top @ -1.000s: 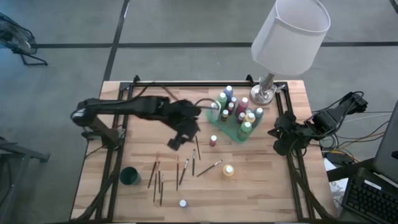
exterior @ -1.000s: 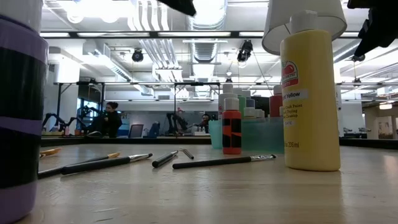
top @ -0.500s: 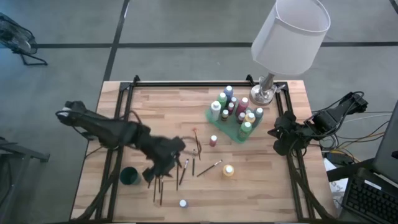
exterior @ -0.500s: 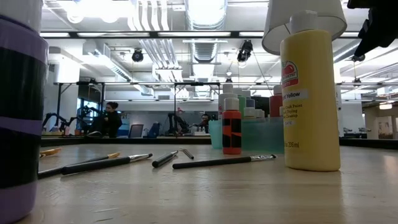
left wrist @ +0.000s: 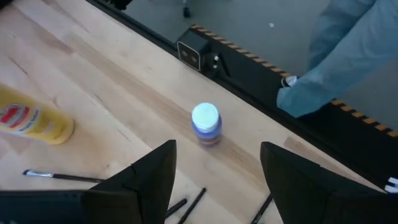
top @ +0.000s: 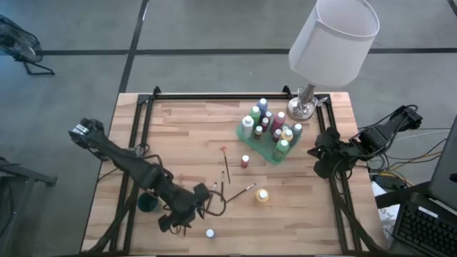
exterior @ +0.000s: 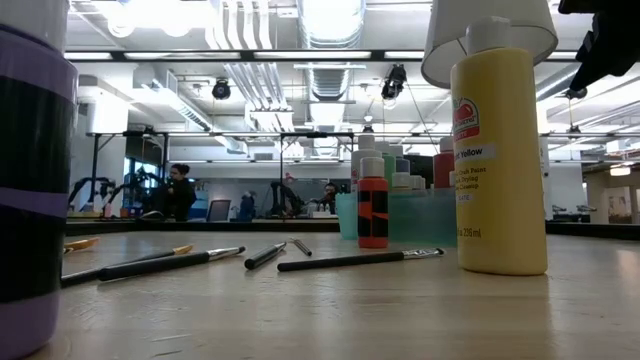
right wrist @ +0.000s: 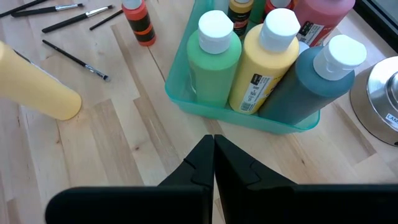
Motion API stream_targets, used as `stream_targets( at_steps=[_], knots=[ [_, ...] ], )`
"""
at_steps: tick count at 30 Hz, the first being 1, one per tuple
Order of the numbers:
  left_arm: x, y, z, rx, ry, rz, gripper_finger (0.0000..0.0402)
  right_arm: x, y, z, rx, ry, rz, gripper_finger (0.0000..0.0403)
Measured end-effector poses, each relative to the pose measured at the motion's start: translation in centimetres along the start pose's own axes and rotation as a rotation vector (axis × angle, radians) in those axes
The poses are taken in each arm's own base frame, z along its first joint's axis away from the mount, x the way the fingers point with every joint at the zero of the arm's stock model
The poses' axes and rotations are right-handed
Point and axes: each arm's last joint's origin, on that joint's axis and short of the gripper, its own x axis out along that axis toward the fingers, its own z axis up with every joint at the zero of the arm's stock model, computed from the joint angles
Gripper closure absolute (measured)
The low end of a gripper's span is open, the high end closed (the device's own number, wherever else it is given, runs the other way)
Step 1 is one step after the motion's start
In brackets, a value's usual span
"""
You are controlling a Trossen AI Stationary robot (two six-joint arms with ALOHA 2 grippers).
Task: Pick & Place Paint Supplies
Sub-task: Move the small blue paint bottle to the center of the table
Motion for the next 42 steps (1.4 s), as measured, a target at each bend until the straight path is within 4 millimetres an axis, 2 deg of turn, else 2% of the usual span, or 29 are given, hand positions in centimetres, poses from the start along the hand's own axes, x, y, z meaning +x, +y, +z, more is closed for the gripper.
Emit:
stream_targets(
  at_steps=[7, 25, 33, 42],
  knots=[
    [3.3, -0.1, 0.1, 0.023, 0.013, 0.001, 0.0164, 0.0, 0.0, 0.0, 0.000, 0.000, 0.000, 0.0394],
    [9.7, 0.3, -1.5, 0.018, 0.093, -0.032, 0.0165, 0.0, 0.0, 0.0, 0.000, 0.000, 0.000, 0.0394],
    [10.9, 0.3, -1.8, 0.011, 0.101, -0.039, 0.0165, 0.0, 0.0, 0.0, 0.000, 0.000, 0.000, 0.0394],
    [11.0, 0.3, -1.4, -0.011, 0.064, -0.032, 0.0165, 0.0, 0.0, 0.0, 0.001, 0.000, 0.000, 0.0394]
  ],
)
